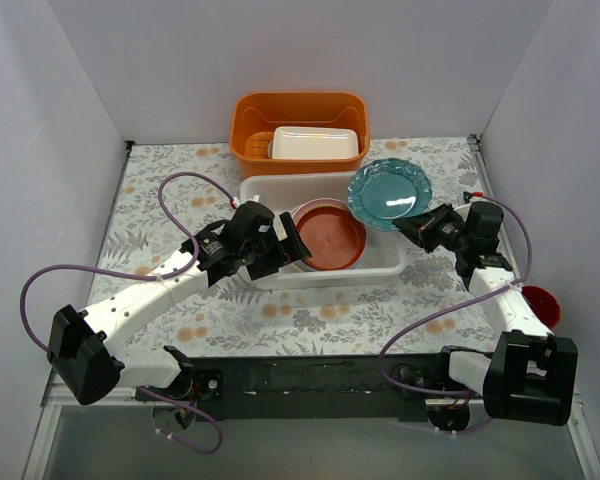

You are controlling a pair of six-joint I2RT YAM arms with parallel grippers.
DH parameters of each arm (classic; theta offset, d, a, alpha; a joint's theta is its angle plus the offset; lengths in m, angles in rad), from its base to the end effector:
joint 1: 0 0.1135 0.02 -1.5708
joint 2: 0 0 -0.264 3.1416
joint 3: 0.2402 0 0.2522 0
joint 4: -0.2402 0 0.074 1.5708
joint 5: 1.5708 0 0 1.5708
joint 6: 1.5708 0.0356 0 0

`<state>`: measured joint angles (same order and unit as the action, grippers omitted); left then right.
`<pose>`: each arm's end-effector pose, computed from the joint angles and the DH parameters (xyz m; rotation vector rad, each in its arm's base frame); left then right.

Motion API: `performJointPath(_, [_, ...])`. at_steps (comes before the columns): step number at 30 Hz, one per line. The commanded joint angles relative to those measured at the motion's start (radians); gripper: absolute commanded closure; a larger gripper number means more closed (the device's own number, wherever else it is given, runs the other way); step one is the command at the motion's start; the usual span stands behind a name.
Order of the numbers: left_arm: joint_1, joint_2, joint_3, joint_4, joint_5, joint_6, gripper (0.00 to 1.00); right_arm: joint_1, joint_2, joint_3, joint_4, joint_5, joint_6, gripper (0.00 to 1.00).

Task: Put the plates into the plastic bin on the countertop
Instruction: Place the plate in the plastic bin.

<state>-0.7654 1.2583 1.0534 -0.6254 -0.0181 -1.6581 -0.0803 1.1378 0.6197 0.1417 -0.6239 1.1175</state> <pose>0.1914 -0.1830 0.2927 -1.1744 2.4321 -0.9729 0.2483 0.0009 0.2461 0.7841 1.9461 1.2648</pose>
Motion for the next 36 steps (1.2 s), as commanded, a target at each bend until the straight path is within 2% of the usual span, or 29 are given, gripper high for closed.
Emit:
performJointPath(1, [0.000, -0.037, -0.012, 0.006, -0.008, -0.006, 0.02, 0.033, -0.072, 0.021, 0.154, -0.027, -0.021, 0.99])
performJointPath(10, [-0.002, -0.050, -0.036, 0.020, 0.004, -0.022, 0.02, 0.079, -0.102, 0.025, 0.124, -0.017, -0.027, 0.99])
performJointPath(28, [-0.002, -0.068, -0.004, 0.013, 0.009, -0.019, 0.02, 0.296, -0.122, -0.008, 0.110, 0.058, -0.019, 0.99])
performJointPath(36, [-0.002, -0.048, 0.007, 0.020, 0.017, -0.009, 0.02, 0.355, -0.136, -0.028, 0.096, 0.089, -0.021, 0.99])
